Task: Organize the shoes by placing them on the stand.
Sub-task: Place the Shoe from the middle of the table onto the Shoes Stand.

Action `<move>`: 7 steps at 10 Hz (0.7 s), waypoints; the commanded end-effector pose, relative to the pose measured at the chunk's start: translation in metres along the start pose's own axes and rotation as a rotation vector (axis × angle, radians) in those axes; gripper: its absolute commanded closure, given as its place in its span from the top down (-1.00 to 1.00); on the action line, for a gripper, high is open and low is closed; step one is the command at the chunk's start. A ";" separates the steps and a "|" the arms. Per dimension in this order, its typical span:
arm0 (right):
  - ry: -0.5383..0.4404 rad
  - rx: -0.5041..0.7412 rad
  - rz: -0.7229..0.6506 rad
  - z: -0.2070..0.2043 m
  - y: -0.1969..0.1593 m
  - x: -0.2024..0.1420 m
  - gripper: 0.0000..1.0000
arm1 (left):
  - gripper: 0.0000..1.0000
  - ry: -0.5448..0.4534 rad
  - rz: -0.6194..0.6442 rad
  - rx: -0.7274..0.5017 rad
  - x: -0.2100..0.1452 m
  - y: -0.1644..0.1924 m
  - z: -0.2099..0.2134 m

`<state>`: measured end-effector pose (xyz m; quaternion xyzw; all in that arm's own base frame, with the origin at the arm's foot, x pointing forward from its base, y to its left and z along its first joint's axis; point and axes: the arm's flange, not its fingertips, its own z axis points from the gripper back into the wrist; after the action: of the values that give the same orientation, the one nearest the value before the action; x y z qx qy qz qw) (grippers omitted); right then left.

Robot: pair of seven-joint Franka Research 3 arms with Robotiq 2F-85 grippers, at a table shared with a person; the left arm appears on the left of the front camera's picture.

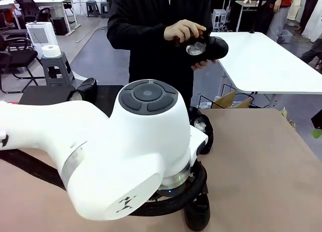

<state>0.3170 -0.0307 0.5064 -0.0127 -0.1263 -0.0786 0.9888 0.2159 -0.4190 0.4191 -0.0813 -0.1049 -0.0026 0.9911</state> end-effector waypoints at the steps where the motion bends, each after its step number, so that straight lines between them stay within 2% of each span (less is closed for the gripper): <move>1: -0.002 0.008 0.007 0.000 0.000 0.000 1.00 | 1.00 -0.036 0.094 0.040 0.006 -0.012 -0.023; 3: -0.002 0.008 0.007 0.000 0.000 0.000 1.00 | 1.00 -0.010 0.155 0.035 0.013 -0.020 -0.037; 7: -0.002 0.008 0.007 0.000 0.000 0.000 1.00 | 1.00 0.000 0.148 0.036 0.025 -0.021 -0.052</move>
<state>0.3170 -0.0307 0.5065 -0.0127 -0.1263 -0.0786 0.9888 0.2468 -0.4386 0.3781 -0.0729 -0.0845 0.0649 0.9916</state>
